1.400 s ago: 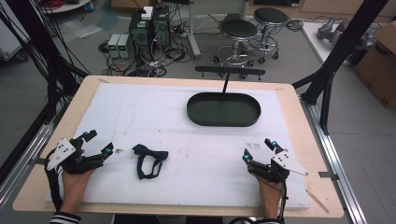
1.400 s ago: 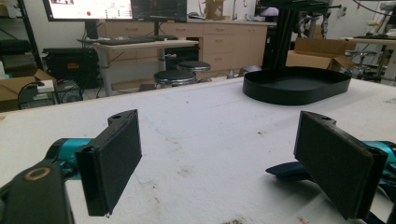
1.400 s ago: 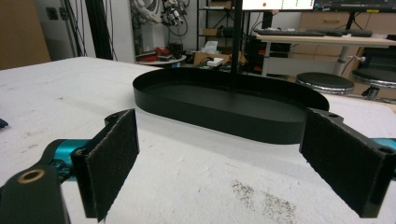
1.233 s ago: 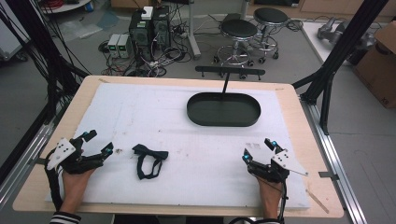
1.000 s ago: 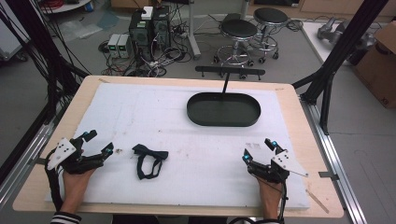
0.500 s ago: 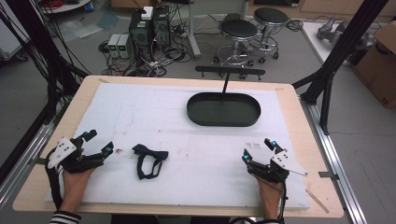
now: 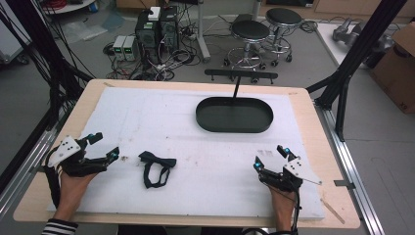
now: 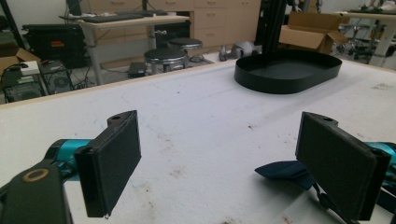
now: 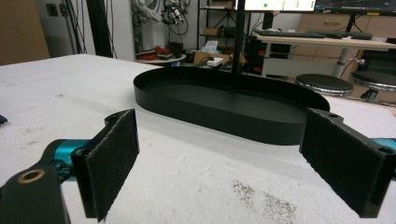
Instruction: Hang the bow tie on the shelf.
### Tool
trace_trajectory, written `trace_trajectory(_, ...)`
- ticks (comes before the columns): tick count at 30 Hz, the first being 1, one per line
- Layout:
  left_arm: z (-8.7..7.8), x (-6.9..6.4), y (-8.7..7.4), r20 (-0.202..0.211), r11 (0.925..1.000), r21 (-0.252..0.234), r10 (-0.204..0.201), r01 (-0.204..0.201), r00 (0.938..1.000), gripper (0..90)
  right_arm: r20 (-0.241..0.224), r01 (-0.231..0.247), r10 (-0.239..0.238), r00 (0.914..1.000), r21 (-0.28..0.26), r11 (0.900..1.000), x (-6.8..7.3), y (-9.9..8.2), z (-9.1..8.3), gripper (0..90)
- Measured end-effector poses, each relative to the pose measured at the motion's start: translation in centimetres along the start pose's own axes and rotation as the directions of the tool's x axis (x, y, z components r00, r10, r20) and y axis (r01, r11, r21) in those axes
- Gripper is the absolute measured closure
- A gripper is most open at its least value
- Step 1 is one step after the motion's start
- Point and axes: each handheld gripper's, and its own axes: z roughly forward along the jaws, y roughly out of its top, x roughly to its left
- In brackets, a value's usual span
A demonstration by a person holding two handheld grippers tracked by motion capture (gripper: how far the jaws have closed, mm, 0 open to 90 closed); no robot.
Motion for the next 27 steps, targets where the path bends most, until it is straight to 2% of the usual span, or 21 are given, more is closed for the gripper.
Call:
trace_trajectory(8,0.2,-0.3,1.5,0.042,0.9964,0.076,0.034,-0.037,0.9985,14.5,0.0,-0.001,0.001,1.0,0.001,1.0,0.0,0.0,0.0,11.1)
trace_trajectory(16,1.0,-0.9,2.4,0.099,0.9904,0.131,0.032,-0.045,0.9946,14.5,0.001,-0.003,0.003,1.0,0.002,1.0,0.0,0.0,0.0,11.0)
trace_trajectory(19,1.4,-1.2,2.6,0.126,0.9862,0.155,0.039,-0.059,0.9913,14.5,-0.002,-0.005,0.005,1.0,0.003,1.0,0.0,0.0,0.0,11.1)
trace_trajectory(22,1.9,-1.7,3.1,0.169,0.9777,0.189,0.061,-0.093,0.9838,14.5,0.0,-0.003,0.003,1.0,0.003,1.0,0.0,0.0,0.0,11.1)
trace_trajectory(25,2.5,-2.3,3.7,0.2,0.9725,0.197,0.084,-0.124,0.9762,14.5,0.0,-0.003,0.003,1.0,0.004,1.0,0.0,0.0,0.0,11.1)
trace_trajectory(27,2.9,-2.6,4.1,0.208,0.9719,0.193,0.094,-0.135,0.9737,14.5,-0.001,-0.004,0.004,1.0,0.003,1.0,0.0,0.0,0.0,11.1)
